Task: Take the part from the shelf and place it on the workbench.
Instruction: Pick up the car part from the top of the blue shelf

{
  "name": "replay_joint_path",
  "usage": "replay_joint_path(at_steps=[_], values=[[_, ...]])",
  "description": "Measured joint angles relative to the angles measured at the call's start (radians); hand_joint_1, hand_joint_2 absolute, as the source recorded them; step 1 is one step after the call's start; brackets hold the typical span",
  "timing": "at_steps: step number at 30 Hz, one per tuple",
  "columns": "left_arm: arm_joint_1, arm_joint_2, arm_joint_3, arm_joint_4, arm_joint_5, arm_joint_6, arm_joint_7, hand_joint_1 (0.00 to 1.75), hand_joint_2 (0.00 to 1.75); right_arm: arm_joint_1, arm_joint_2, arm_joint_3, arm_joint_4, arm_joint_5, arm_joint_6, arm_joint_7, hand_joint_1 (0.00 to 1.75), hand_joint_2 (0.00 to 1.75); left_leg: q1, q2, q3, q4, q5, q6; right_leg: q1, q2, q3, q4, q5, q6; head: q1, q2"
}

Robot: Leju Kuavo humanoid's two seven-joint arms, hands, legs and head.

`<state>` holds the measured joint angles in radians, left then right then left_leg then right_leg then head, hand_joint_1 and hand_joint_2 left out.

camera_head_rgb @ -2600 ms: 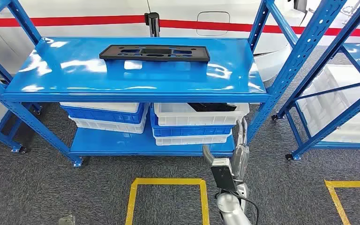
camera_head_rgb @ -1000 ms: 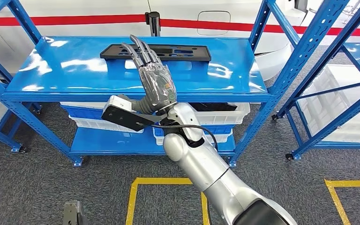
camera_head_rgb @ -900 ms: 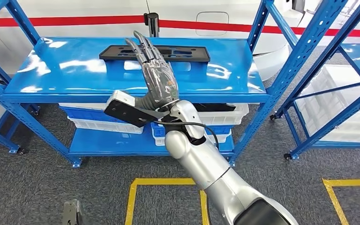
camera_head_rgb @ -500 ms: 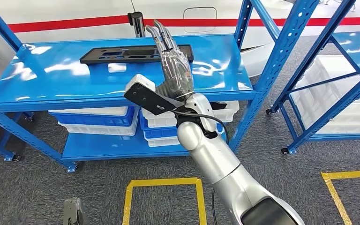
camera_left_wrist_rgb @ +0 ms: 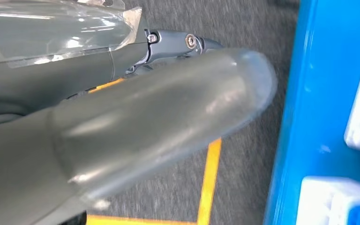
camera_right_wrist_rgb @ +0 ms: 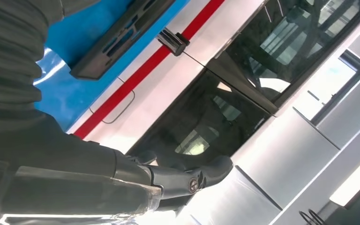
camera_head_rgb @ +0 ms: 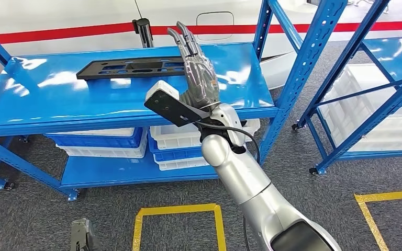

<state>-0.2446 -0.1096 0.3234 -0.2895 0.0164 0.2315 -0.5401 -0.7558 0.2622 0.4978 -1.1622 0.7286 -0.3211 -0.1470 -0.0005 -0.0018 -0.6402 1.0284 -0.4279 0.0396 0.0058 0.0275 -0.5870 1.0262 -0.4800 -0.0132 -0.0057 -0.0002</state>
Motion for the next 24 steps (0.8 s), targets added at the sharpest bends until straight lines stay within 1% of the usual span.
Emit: replay_joint_path(at_steps=[1,2,3,4,5,6,7,8,9,10,11,12,13,14,16,17,18,19,20,21,22,23,24], values=[[0.0,-0.001,0.0,0.0,0.0,-0.001,0.0,0.0,0.0,0.0,-0.002,-0.001,0.0,-0.001,0.0,0.0,0.0,1.75,0.002,0.001,0.008,-0.011,0.002,0.0,0.001,-0.003,-0.001,0.004,-0.004,0.004,0.0,0.0],[-0.001,-0.002,0.0,0.0,0.0,-0.002,0.0,0.0,0.0,-0.001,-0.003,-0.002,-0.001,-0.001,0.0,-0.001,0.0,1.75,0.006,0.002,0.019,-0.022,0.004,0.0,0.002,-0.006,-0.008,0.019,-0.011,0.007,0.0,0.0],[-0.002,-0.003,0.0,0.0,0.0,-0.005,0.0,0.0,0.0,-0.003,-0.005,-0.003,-0.001,-0.001,0.0,-0.001,0.0,1.75,0.009,0.003,0.029,-0.032,0.006,0.0,0.002,-0.009,-0.026,0.057,-0.026,0.008,0.001,0.0],[-0.003,-0.004,0.0,0.0,0.002,-0.009,0.0,0.0,0.0,-0.003,-0.008,-0.003,-0.001,-0.001,0.0,-0.002,0.0,1.75,0.011,0.004,0.036,-0.037,0.004,0.001,-0.002,-0.012,-0.056,0.113,-0.044,0.008,0.002,0.0],[-0.003,-0.005,0.0,0.0,0.004,-0.013,0.0,0.0,0.0,-0.002,-0.012,-0.004,0.0,-0.001,0.0,-0.002,0.0,1.75,0.012,0.004,0.04,-0.038,0.001,0.001,-0.005,-0.013,-0.094,0.179,-0.063,0.01,0.002,0.0],[-0.003,-0.006,0.0,0.0,0.007,-0.017,0.0,0.0,0.0,0.0,-0.016,-0.006,0.001,-0.001,0.0,-0.002,0.0,1.75,0.012,0.004,0.045,-0.038,-0.004,0.001,-0.009,-0.013,-0.132,0.237,-0.076,0.014,0.003,0.0],[-0.003,-0.008,0.0,0.001,0.01,-0.019,0.0,0.0,0.0,0.004,-0.02,-0.008,0.003,-0.002,0.0,-0.002,0.0,1.75,0.014,0.003,0.05,-0.038,-0.009,-0.001,-0.014,-0.014,-0.156,0.265,-0.074,0.021,0.003,0.0],[-0.002,-0.009,0.0,0.001,0.012,-0.021,0.0,0.0,0.0,0.006,-0.024,-0.009,0.004,-0.002,0.0,-0.002,0.0,1.75,0.016,0.002,0.056,-0.037,-0.015,-0.005,-0.018,-0.015,-0.161,0.254,-0.057,0.032,0.003,0.0],[-0.002,-0.01,0.0,0.001,0.013,-0.023,0.0,0.0,0.0,0.007,-0.026,-0.01,0.005,-0.002,0.0,-0.002,0.0,1.75,0.019,0.002,0.064,-0.036,-0.021,-0.01,-0.024,-0.018,-0.147,0.205,-0.026,0.046,0.003,0.0],[-0.002,-0.011,0.0,0.001,0.013,-0.024,0.0,0.0,0.0,0.008,-0.028,-0.01,0.006,-0.002,0.0,-0.002,0.0,1.75,0.022,0.001,0.072,-0.035,-0.029,-0.017,-0.03,-0.023,-0.118,0.131,0.011,0.059,0.003,0.0],[-0.002,-0.012,0.0,0.002,0.013,-0.024,0.0,0.0,0.0,0.007,-0.029,-0.01,0.006,-0.002,0.0,-0.003,0.0,1.75,0.023,0.001,0.079,-0.033,-0.038,-0.025,-0.032,-0.027,-0.088,0.066,0.039,0.066,0.004,0.0],[-0.003,-0.012,0.0,0.002,0.013,-0.025,0.0,0.0,0.0,0.007,-0.03,-0.01,0.007,-0.002,0.0,-0.003,0.0,1.75,0.023,0.001,0.084,-0.031,-0.046,-0.033,-0.033,-0.03,-0.066,0.019,0.057,0.065,0.004,0.0],[-0.003,-0.012,0.0,0.002,0.014,-0.025,0.0,0.0,0.0,0.006,-0.032,-0.011,0.007,-0.002,0.0,-0.004,0.0,1.75,0.023,0.0,0.087,-0.03,-0.052,-0.04,-0.032,-0.031,-0.053,-0.003,0.062,0.059,0.004,0.0],[-0.003,-0.013,0.0,0.002,0.014,-0.026,0.0,0.0,0.0,0.006,-0.032,-0.012,0.007,-0.003,0.0,-0.004,0.0,1.75,0.024,0.0,0.09,-0.032,-0.056,-0.045,-0.027,-0.03,-0.049,-0.004,0.058,0.048,0.004,0.0],[-0.004,-0.014,0.0,0.001,0.016,-0.028,-0.002,0.0,0.0,0.003,-0.032,-0.013,0.007,-0.004,0.0,-0.008,0.0,1.75,0.029,0.002,0.095,-0.032,-0.064,-0.055,-0.027,-0.025,-0.043,-0.005,0.051,0.029,0.003,0.0],[-0.005,-0.015,0.0,0.001,0.019,-0.03,-0.003,0.0,0.0,-0.001,-0.031,-0.014,0.007,-0.005,0.0,-0.011,0.0,1.75,0.031,0.003,0.09,-0.017,-0.074,-0.059,-0.028,-0.024,-0.037,-0.006,0.047,0.02,0.001,0.0],[-0.006,-0.016,0.0,0.001,0.021,-0.031,-0.005,0.0,0.0,-0.004,-0.031,-0.014,0.007,-0.006,0.0,-0.014,0.0,1.75,0.033,0.004,0.072,0.022,-0.091,-0.062,-0.03,-0.023,-0.029,-0.007,0.042,0.011,0.0,0.0],[-0.007,-0.017,0.001,0.001,0.024,-0.032,-0.006,0.0,0.0,-0.006,-0.03,-0.014,0.008,-0.006,0.0,-0.015,0.0,1.75,0.034,0.004,0.041,0.081,-0.112,-0.064,-0.03,-0.022,-0.022,-0.007,0.037,0.002,-0.002,0.0],[-0.007,-0.018,0.001,0.002,0.026,-0.033,-0.006,0.0,0.0,-0.008,-0.03,-0.015,0.01,-0.007,0.0,-0.016,0.0,1.75,0.033,0.004,-0.002,0.154,-0.134,-0.066,-0.027,-0.021,-0.016,-0.007,0.031,-0.004,-0.003,0.0],[-0.006,-0.018,0.001,0.002,0.028,-0.035,-0.007,0.0,0.0,-0.008,-0.03,-0.015,0.012,-0.008,0.0,-0.016,0.0,1.75,0.033,0.004,-0.049,0.222,-0.15,-0.066,-0.024,-0.02,-0.011,-0.007,0.026,-0.009,-0.003,0.0],[-0.005,-0.019,0.001,0.002,0.031,-0.037,-0.008,0.0,0.0,-0.007,-0.03,-0.015,0.014,-0.008,0.0,-0.016,0.0,1.75,0.033,0.004,-0.085,0.264,-0.15,-0.065,-0.02,-0.018,-0.004,-0.007,0.019,-0.011,-0.003,0.0],[-0.003,-0.019,0.002,0.002,0.033,-0.039,-0.01,0.0,0.0,-0.006,-0.031,-0.015,0.016,-0.009,0.0,-0.016,0.0,1.75,0.032,0.004,-0.105,0.269,-0.13,-0.061,-0.016,-0.015,0.005,-0.007,0.012,-0.012,-0.003,0.0],[-0.003,-0.019,0.002,0.003,0.034,-0.042,-0.012,0.0,0.0,-0.006,-0.031,-0.015,0.017,-0.01,0.0,-0.016,0.0,1.75,0.03,0.003,-0.103,0.231,-0.089,-0.053,-0.013,-0.013,0.015,-0.008,0.004,-0.013,-0.003,0.0]])
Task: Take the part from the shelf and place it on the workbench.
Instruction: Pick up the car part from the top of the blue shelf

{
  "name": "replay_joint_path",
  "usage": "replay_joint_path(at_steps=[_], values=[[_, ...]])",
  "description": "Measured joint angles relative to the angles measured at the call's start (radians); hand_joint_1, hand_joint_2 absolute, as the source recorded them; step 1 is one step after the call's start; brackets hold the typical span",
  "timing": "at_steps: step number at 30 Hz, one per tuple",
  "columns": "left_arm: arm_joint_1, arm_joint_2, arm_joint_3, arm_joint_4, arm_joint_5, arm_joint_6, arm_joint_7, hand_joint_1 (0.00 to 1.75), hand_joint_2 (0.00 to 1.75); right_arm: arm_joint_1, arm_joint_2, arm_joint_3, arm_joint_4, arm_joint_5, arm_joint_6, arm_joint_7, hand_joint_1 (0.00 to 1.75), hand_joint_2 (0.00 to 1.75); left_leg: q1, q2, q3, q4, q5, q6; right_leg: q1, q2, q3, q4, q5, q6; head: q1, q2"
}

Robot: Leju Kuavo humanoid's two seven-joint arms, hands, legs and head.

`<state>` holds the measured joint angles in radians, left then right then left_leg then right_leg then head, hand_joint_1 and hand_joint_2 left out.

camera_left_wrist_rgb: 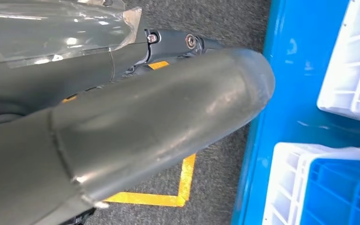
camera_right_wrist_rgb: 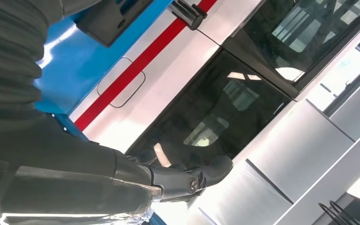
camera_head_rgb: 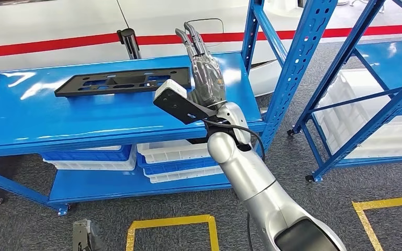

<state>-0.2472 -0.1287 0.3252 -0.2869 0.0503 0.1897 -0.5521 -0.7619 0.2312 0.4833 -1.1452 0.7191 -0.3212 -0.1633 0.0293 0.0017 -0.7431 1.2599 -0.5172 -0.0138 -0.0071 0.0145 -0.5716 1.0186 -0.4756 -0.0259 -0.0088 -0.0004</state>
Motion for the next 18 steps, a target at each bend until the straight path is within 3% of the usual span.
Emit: replay_joint_path(at_steps=[2,3,5,8,10,13,14,15,17,18], values=[[0.0,0.0,0.0,0.0,0.001,-0.003,-0.004,0.0,0.0,-0.001,0.0,0.0,0.0,-0.001,0.0,0.0,0.0,1.75,-0.009,0.0,0.045,-0.136,0.09,0.024,0.005,0.003,0.023,-0.002,-0.016,0.002,0.001,0.0],[-0.001,-0.001,0.0,0.0,0.001,-0.003,-0.005,0.0,0.0,-0.002,0.0,0.0,0.001,-0.001,0.0,0.0,0.0,1.75,-0.016,0.0,0.068,-0.192,0.112,0.035,0.007,0.003,0.031,-0.004,-0.023,0.005,0.002,0.0],[-0.002,-0.002,0.001,0.0,0.003,-0.004,-0.008,0.0,0.0,-0.002,-0.001,-0.001,0.001,-0.003,0.0,0.0,0.0,1.75,-0.027,0.001,0.096,-0.238,0.108,0.051,0.007,0.003,0.038,-0.007,-0.027,0.016,0.002,0.0],[-0.003,-0.006,0.002,0.0,0.01,-0.004,-0.01,0.0,0.0,-0.002,-0.003,-0.001,0.0,-0.004,0.0,0.0,0.0,1.75,-0.027,-0.001,0.135,-0.275,0.105,0.059,0.009,-0.001,0.044,0.011,-0.026,0.037,0.0,0.0],[-0.004,-0.009,0.003,0.0,0.011,-0.004,-0.011,0.0,0.0,-0.006,-0.005,-0.001,0.0,-0.005,0.0,0.0,0.0,1.75,-0.022,-0.002,0.159,-0.288,0.101,0.063,0.006,-0.003,0.006,0.079,-0.048,0.043,0.001,0.0],[-0.003,-0.014,0.005,0.001,0.011,-0.006,-0.011,0.0,0.0,0.0,-0.014,-0.002,0.0,-0.006,0.0,0.0,0.0,1.75,-0.021,-0.005,0.172,-0.289,0.086,0.062,-0.001,-0.003,-0.117,0.246,-0.092,0.056,0.001,0.0],[-0.001,-0.017,0.005,0.001,0.011,-0.007,-0.011,0.0,0.0,0.005,-0.018,-0.002,0.0,-0.007,0.0,0.0,0.0,1.75,-0.02,-0.006,0.178,-0.288,0.079,0.059,-0.005,-0.004,-0.142,0.259,-0.087,0.064,0.001,0.0],[0.001,-0.019,0.005,0.002,0.011,-0.008,-0.011,0.0,0.0,0.008,-0.021,-0.003,0.0,-0.007,0.0,0.0,0.0,1.75,-0.018,-0.007,0.187,-0.288,0.072,0.055,-0.009,-0.005,-0.144,0.229,-0.061,0.075,0.001,0.0],[0.003,-0.022,0.006,0.002,0.011,-0.01,-0.009,0.0,0.0,0.011,-0.028,-0.003,0.0,-0.008,0.0,0.0,0.0,1.75,-0.014,-0.007,0.208,-0.286,0.053,0.042,-0.018,-0.01,-0.108,0.096,0.024,0.099,0.002,0.0],[0.002,-0.023,0.006,0.003,0.011,-0.011,-0.008,0.0,0.0,0.012,-0.032,-0.003,0.0,-0.008,0.0,0.0,0.0,1.75,-0.013,-0.008,0.216,-0.284,0.043,0.035,-0.019,-0.014,-0.089,0.036,0.049,0.099,0.002,0.0]])
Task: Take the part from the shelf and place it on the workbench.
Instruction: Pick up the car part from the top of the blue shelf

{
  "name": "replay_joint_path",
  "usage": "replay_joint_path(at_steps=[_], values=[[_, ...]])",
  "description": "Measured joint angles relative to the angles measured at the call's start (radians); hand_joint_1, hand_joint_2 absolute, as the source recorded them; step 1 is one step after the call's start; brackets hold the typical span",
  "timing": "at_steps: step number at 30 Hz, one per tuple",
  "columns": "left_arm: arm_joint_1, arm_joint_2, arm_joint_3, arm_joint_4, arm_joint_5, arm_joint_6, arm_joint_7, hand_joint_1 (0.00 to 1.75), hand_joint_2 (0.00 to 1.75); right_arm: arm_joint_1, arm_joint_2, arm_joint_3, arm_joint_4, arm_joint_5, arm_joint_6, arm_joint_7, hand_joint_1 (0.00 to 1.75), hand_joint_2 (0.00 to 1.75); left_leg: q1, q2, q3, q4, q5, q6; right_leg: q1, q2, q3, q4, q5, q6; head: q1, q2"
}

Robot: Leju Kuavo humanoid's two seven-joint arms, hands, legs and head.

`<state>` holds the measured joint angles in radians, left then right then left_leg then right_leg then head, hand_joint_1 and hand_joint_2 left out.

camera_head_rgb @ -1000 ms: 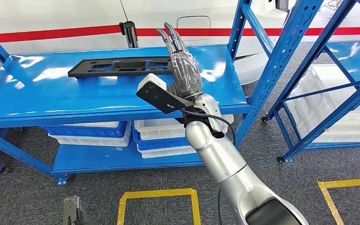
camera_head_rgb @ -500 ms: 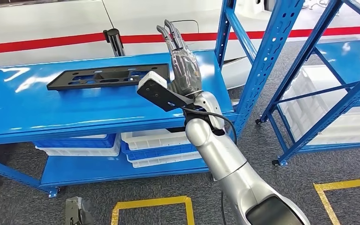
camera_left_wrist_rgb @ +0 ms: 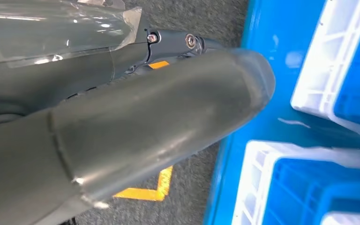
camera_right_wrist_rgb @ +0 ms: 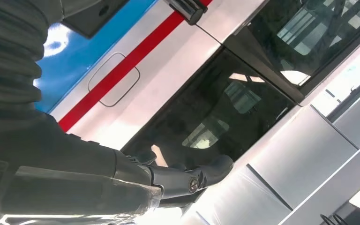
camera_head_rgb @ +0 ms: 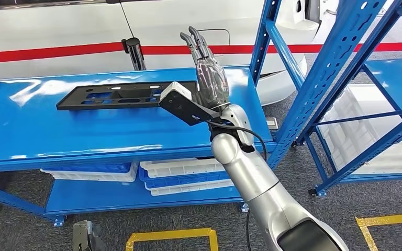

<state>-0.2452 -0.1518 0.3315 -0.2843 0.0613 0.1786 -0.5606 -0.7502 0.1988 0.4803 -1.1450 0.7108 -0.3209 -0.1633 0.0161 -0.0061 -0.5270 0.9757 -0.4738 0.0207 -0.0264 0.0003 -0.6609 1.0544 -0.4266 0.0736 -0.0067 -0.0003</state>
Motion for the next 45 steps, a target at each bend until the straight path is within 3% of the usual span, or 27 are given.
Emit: replay_joint_path(at_steps=[1,3,4,6,10,11,12,14,15,17,18,20,22,24,26,27,29,30,32,34,36,37,39,41,42,43,45], values=[[-0.001,0.0,0.0,0.0,0.0,0.0,0.001,0.0,0.0,0.001,-0.005,0.0,0.0,0.0,0.0,0.0,0.0,1.75,-0.001,0.0,0.003,0.001,-0.009,-0.007,0.002,-0.003,0.015,-0.036,0.014,-0.009,0.0,0.0],[-0.001,-0.001,0.002,0.0,0.0,0.0,0.002,0.0,0.0,0.004,-0.013,-0.001,0.0,-0.003,0.001,0.0,0.0,1.75,-0.002,0.002,0.007,0.007,-0.019,-0.019,0.007,-0.003,0.024,-0.049,0.008,-0.047,-0.002,0.0],[0.0,-0.001,0.002,0.001,0.0,0.0,0.002,0.0,0.0,0.004,-0.015,-0.002,0.0,-0.004,0.001,0.001,0.0,1.75,0.0,0.003,0.007,0.013,-0.023,-0.024,0.006,-0.001,0.031,-0.047,0.01,-0.06,-0.003,0.0],[-0.002,-0.001,0.003,0.001,0.0,0.0,0.001,0.0,0.0,0.002,-0.016,-0.003,-0.002,-0.005,0.001,0.001,0.0,1.75,0.005,0.005,-0.012,0.059,-0.034,-0.031,0.004,0.003,0.045,-0.047,0.003,-0.078,-0.005,0.0],[-0.002,-0.002,0.002,0.001,0.0,-0.001,0.0,0.0,0.0,0.001,-0.017,-0.003,-0.003,-0.006,0.0,0.0,0.0,1.75,0.007,0.005,-0.173,0.294,-0.101,-0.042,0.01,0.006,0.074,-0.048,-0.023,-0.098,-0.007,0.0],[-0.001,-0.002,0.003,0.002,0.0,0.0,0.001,0.0,0.0,0.003,-0.018,-0.003,-0.003,-0.007,0.0,0.0,0.0,1.75,0.007,0.005,-0.2,0.312,-0.099,-0.041,0.012,0.008,0.083,-0.048,-0.031,-0.099,-0.007,0.0],[0.0,-0.002,0.003,0.002,0.0,0.0,0.0,0.0,0.0,0.005,-0.018,-0.003,-0.003,-0.008,0.0,0.0,0.0,1.75,0.007,0.005,-0.208,0.292,-0.074,-0.037,0.014,0.009,0.095,-0.048,-0.039,-0.099,-0.007,0.0],[0.001,-0.001,0.003,0.002,0.001,0.0,-0.001,0.0,0.0,0.004,-0.018,-0.003,-0.003,-0.014,0.0,-0.001,0.0,1.75,0.003,0.005,-0.174,0.162,0.022,-0.023,0.017,0.011,0.118,-0.05,-0.056,-0.096,-0.007,0.0],[0.001,-0.001,0.003,0.003,0.001,-0.001,-0.002,0.0,0.0,0.002,-0.019,-0.003,-0.002,-0.018,0.0,-0.002,0.0,1.75,-0.001,0.007,-0.152,0.1,0.052,-0.015,0.019,0.012,0.129,-0.051,-0.064,-0.093,-0.007,0.0],[0.001,0.0,0.003,0.003,0.002,-0.001,-0.005,0.0,0.0,0.0,-0.019,-0.003,0.0,-0.027,0.0,-0.006,0.0,1.75,-0.011,0.007,-0.125,0.036,0.062,-0.001,0.021,0.013,0.142,-0.056,-0.073,-0.084,-0.006,0.0],[0.001,0.0,0.003,0.003,0.004,-0.001,-0.008,0.0,0.0,0.0,-0.02,-0.003,0.001,-0.03,0.0,-0.01,0.0,1.75,-0.014,0.006,-0.12,0.032,0.052,0.006,0.024,0.013,0.148,-0.055,-0.073,-0.076,-0.006,0.0],[0.004,-0.001,0.003,0.003,0.007,-0.001,-0.013,0.0,0.0,0.002,-0.021,-0.002,0.006,-0.033,-0.004,-0.021,0.0,1.75,-0.013,0.004,-0.097,0.02,0.061,0.018,0.029,0.012,0.153,-0.043,-0.075,-0.063,-0.006,0.0],[0.004,-0.001,0.004,0.004,0.01,0.0,-0.015,0.0,0.0,0.005,-0.024,0.002,0.014,-0.029,-0.012,-0.029,0.0,1.75,-0.009,0.003,-0.075,0.013,0.065,0.025,0.03,0.01,0.123,0.017,-0.095,-0.059,-0.003,0.0],[0.003,-0.002,0.004,0.004,0.011,0.002,-0.013,0.0,0.0,0.016,-0.027,0.014,0.026,-0.012,-0.021,-0.031,0.0,1.75,-0.008,0.002,-0.067,0.011,0.059,0.029,0.027,0.009,0.046,0.135,-0.134,-0.063,-0.001,0.0],[0.003,-0.005,0.004,0.004,0.011,0.006,-0.006,0.0,0.0,0.044,-0.028,0.035,0.041,0.015,-0.028,-0.022,0.0,1.75,-0.009,-0.001,-0.061,0.012,0.05,0.03,0.026,0.009,-0.028,0.216,-0.157,-0.057,0.0,0.0],[0.003,-0.007,0.004,0.004,0.01,0.008,-0.001,0.0,0.0,0.061,-0.027,0.048,0.048,0.03,-0.03,-0.016,0.0,1.75,-0.009,-0.004,-0.056,0.012,0.044,0.029,0.025,0.009,-0.041,0.206,-0.144,-0.049,0.0,0.0],[0.001,-0.012,0.003,0.005,0.008,0.012,0.008,0.0,0.0,0.088,-0.02,0.077,0.058,0.059,-0.03,-0.003,0.0,1.75,-0.009,-0.007,-0.043,0.012,0.032,0.023,0.023,0.008,-0.014,0.082,-0.064,-0.031,0.0,0.0],[-0.001,-0.014,0.002,0.005,0.006,0.014,0.013,0.0,0.0,0.096,-0.015,0.092,0.064,0.075,-0.027,0.003,0.0,1.75,-0.01,-0.008,-0.035,0.013,0.025,0.018,0.024,0.006,0.005,0.016,-0.026,-0.03,0.0,0.0],[-0.006,-0.017,0.001,0.005,0.002,0.019,0.021,0.0,0.0,0.104,-0.004,0.123,0.076,0.104,-0.012,0.018,0.0,1.75,-0.011,-0.009,-0.03,0.013,0.015,0.007,0.027,0.004,0.029,-0.053,0.005,-0.049,0.0,0.0],[-0.009,-0.019,0.0,0.006,0.001,0.024,0.027,0.0,0.0,0.112,0.013,0.157,0.089,0.127,0.005,0.029,0.0,1.75,-0.012,-0.008,-0.028,0.02,0.01,-0.004,0.026,0.003,0.037,-0.058,0.008,-0.074,0.0,0.0],[-0.013,-0.02,-0.001,0.006,0.0,0.028,0.03,0.0,0.0,0.118,0.034,0.188,0.105,0.146,0.021,0.033,0.0,1.75,-0.009,-0.004,-0.032,0.043,-0.003,-0.015,0.018,0.004,0.048,-0.062,0.016,-0.085,-0.002,0.0],[-0.017,-0.02,-0.001,0.006,0.0,0.031,0.032,0.0,0.0,0.118,0.047,0.202,0.116,0.155,0.029,0.033,0.0,1.75,-0.006,-0.002,-0.046,0.073,-0.021,-0.02,0.015,0.004,0.053,-0.063,0.016,-0.089,-0.003,0.0],[-0.021,-0.021,-0.002,0.006,0.0,0.036,0.034,0.0,0.0,0.118,0.068,0.23,0.143,0.173,0.037,0.034,0.0,1.75,-0.001,0.0,-0.107,0.183,-0.075,-0.033,0.014,0.004,0.056,-0.064,0.013,-0.096,-0.006,0.0],[-0.021,-0.021,-0.002,0.006,0.0,0.042,0.036,0.0,0.0,0.119,0.084,0.255,0.176,0.188,0.041,0.033,0.0,0.87,0.004,0.001,-0.174,0.282,-0.107,-0.043,0.015,0.005,0.056,-0.064,0.01,-0.1,-0.006,0.0],[-0.021,-0.021,-0.002,0.007,0.0,0.044,0.036,0.0,0.0,0.12,0.092,0.265,0.194,0.194,0.041,0.032,0.0,0.44,0.007,0.002,-0.186,0.284,-0.096,-0.046,0.015,0.006,0.057,-0.063,0.009,-0.1,-0.007,0.0],[-0.021,-0.021,-0.002,0.007,0.0,0.045,0.036,0.0,0.0,0.119,0.099,0.275,0.212,0.198,0.042,0.029,0.0,0.0,0.008,0.003,-0.18,0.251,-0.068,-0.047,0.015,0.007,0.058,-0.063,0.008,-0.099,-0.007,0.0],[-0.022,-0.02,-0.002,0.007,0.001,0.046,0.034,0.0,0.0,0.116,0.114,0.289,0.241,0.202,0.042,0.02,0.0,0.0,0.011,0.004,-0.129,0.12,0.009,-0.045,0.015,0.008,0.063,-0.063,0.005,-0.096,-0.006,0.0]])
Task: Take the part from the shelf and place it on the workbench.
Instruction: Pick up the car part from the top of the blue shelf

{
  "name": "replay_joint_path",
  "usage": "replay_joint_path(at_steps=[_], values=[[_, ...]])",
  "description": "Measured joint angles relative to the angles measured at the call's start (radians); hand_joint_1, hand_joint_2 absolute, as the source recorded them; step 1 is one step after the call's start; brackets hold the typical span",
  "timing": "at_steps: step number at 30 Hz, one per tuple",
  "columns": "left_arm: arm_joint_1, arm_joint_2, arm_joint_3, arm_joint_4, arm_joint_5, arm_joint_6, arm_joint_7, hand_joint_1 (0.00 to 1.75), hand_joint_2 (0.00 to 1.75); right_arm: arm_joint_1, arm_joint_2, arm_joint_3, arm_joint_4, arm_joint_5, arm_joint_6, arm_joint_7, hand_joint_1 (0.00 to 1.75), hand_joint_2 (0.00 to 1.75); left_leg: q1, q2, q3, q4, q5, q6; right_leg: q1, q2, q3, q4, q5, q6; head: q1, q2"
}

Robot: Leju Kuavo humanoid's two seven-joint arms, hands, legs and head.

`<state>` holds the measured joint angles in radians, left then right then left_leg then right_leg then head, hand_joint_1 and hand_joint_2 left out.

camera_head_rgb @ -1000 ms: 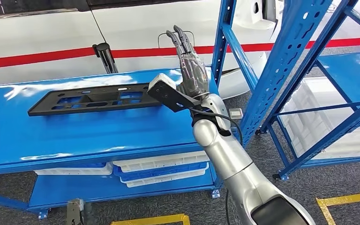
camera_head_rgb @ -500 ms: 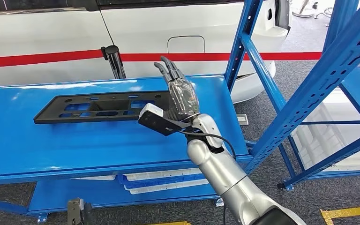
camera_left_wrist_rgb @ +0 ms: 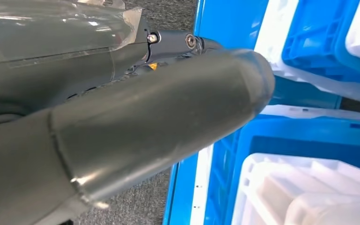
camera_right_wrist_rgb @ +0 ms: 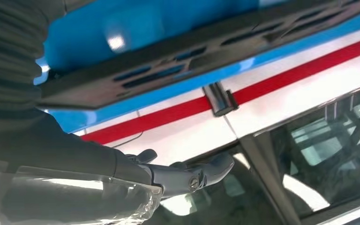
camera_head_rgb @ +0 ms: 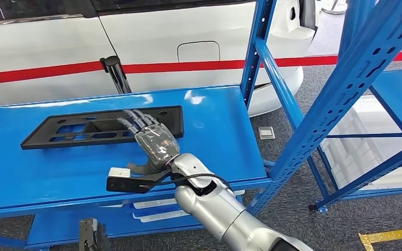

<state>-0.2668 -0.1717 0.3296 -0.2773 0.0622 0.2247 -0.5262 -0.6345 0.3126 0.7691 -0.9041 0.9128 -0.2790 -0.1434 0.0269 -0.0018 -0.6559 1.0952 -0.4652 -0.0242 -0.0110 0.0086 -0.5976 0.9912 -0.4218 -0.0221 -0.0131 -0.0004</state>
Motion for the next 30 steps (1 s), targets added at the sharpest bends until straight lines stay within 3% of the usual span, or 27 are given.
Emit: replay_joint_path(at_steps=[1,3,4,8,13,17,20,22,24,25,26,27,30], values=[[-0.001,0.0,0.0,0.0,0.0,0.0,-0.001,0.0,0.0,-0.003,0.006,0.006,0.014,0.0,0.0,-0.005,0.0,0.0,-0.002,0.001,0.023,-0.054,0.017,0.004,0.001,0.0,0.002,0.0,-0.001,0.003,0.0,0.0],[-0.001,0.001,0.0,0.0,0.001,0.001,-0.001,0.0,0.0,-0.009,0.017,0.013,0.04,-0.001,0.0,-0.011,0.0,0.0,-0.008,0.0,0.045,-0.102,0.028,0.016,0.005,0.0,0.003,-0.001,-0.005,0.012,0.001,0.0],[0.0,0.001,0.0,0.0,0.001,0.001,-0.001,0.0,0.0,-0.011,0.019,0.016,0.049,-0.001,0.0,-0.013,0.0,0.0,-0.01,0.0,0.047,-0.102,0.029,0.019,0.008,0.0,0.002,0.001,-0.009,0.014,0.001,0.0],[0.0,0.001,0.0,0.002,0.001,0.001,-0.002,0.0,0.0,-0.015,0.024,0.023,0.072,-0.002,0.0,-0.016,0.0,0.0,-0.017,-0.003,0.051,-0.105,0.047,0.014,0.015,-0.002,0.01,0.002,-0.014,0.009,0.004,0.0],[0.0,0.001,0.0,0.003,0.002,0.002,-0.004,0.0,0.0,-0.02,0.024,0.031,0.094,0.0,-0.001,-0.019,0.0,0.0,-0.028,-0.004,0.05,-0.105,0.045,0.027,0.011,-0.002,0.01,-0.004,-0.011,0.015,0.004,0.0],[0.001,0.003,0.0,0.003,0.007,0.004,-0.009,0.0,0.0,-0.03,0.025,0.039,0.11,0.014,-0.009,-0.018,0.0,0.0,-0.033,-0.004,0.047,-0.097,0.037,0.046,-0.007,-0.003,0.014,-0.013,-0.009,0.041,0.004,0.0],[0.001,0.004,0.0,0.003,0.009,0.004,-0.01,0.0,0.0,-0.035,0.026,0.043,0.117,0.019,-0.013,-0.019,0.0,0.0,-0.027,-0.006,0.054,-0.107,0.042,0.059,-0.009,-0.006,0.011,-0.004,-0.015,0.049,0.004,0.0],[0.001,0.005,0.001,0.003,0.01,0.004,-0.01,0.0,0.0,-0.039,0.026,0.045,0.12,0.021,-0.02,-0.019,0.0,0.0,-0.021,-0.006,0.062,-0.116,0.047,0.068,-0.006,-0.007,-0.023,0.071,-0.053,0.042,0.006,0.0],[0.002,0.005,0.001,0.004,0.011,0.004,-0.01,0.0,0.0,-0.039,0.025,0.045,0.125,0.023,-0.027,-0.019,0.0,0.0,-0.021,-0.009,0.062,-0.116,0.047,0.072,-0.006,-0.007,-0.093,0.213,-0.11,0.03,0.008,0.0],[0.003,0.006,0.001,0.004,0.012,0.004,-0.01,0.0,0.0,-0.038,0.025,0.045,0.129,0.024,-0.029,-0.019,0.0,0.0,-0.021,-0.012,0.062,-0.116,0.047,0.072,-0.006,-0.007,-0.123,0.271,-0.129,0.029,0.009,0.0],[0.004,0.006,0.001,0.004,0.013,0.005,-0.01,0.0,0.0,-0.036,0.025,0.045,0.133,0.025,-0.032,-0.019,0.0,0.0,-0.021,-0.016,0.062,-0.116,0.046,0.071,-0.006,-0.007,-0.137,0.295,-0.131,0.032,0.009,0.0],[0.005,0.006,0.002,0.004,0.015,0.005,-0.01,0.0,0.0,-0.035,0.025,0.046,0.137,0.027,-0.035,-0.019,0.0,0.0,-0.02,-0.021,0.063,-0.115,0.045,0.07,-0.007,-0.007,-0.13,0.278,-0.118,0.038,0.009,0.0],[0.005,0.006,0.002,0.005,0.018,0.005,-0.01,0.0,0.0,-0.037,0.025,0.048,0.143,0.03,-0.043,-0.019,0.0,0.0,-0.02,-0.038,0.063,-0.107,0.038,0.057,-0.012,0.0,-0.03,0.075,-0.042,0.053,0.01,0.0]])
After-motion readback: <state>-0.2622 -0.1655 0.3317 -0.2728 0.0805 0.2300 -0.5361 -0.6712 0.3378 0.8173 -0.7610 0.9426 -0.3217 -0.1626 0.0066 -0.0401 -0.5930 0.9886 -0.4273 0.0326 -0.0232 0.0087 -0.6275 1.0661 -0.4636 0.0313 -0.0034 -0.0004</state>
